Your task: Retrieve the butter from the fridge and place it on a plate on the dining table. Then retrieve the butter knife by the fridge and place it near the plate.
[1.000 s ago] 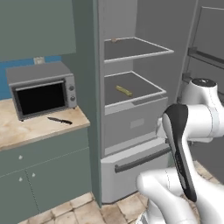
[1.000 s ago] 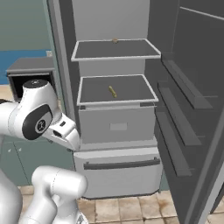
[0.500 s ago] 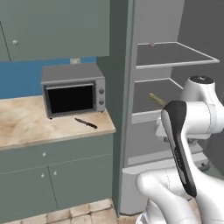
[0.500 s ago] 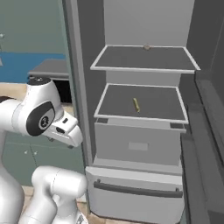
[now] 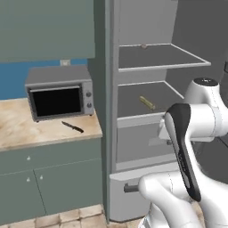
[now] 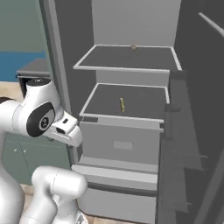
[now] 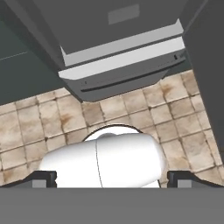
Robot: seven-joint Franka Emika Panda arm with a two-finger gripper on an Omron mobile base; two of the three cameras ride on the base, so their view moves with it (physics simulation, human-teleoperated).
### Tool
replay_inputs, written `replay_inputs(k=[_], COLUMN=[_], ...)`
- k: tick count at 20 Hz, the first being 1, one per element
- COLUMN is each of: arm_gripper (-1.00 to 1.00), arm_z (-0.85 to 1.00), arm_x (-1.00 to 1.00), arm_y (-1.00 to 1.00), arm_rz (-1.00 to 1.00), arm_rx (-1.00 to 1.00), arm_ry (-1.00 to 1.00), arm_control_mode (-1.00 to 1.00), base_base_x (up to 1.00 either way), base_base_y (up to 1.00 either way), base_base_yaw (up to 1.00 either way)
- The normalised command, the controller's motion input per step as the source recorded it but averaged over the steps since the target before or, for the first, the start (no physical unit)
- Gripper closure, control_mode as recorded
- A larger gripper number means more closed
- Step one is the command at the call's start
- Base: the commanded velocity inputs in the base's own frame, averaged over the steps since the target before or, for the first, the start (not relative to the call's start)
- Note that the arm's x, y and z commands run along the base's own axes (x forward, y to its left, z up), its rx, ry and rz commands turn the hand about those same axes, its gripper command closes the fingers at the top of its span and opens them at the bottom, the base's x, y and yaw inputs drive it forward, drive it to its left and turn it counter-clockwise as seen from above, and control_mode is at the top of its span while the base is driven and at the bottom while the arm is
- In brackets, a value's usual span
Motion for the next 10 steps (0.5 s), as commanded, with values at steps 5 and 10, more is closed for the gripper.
replay_inputs(k=[5,10], arm_gripper=[-1.00,-1.00], arm_z=[0.00,0.00], arm_x=[0.00,0.00], arm_y=[0.00,0.00], arm_rz=[0.00,0.00], arm_rx=[0.00,0.00], arm_ry=[0.00,0.00], arm_control_mode=[1.00,1.00], base_base_x=[0.17,0.22], base_base_y=[-0.66,-0.31], base_base_yaw=[0.00,0.00])
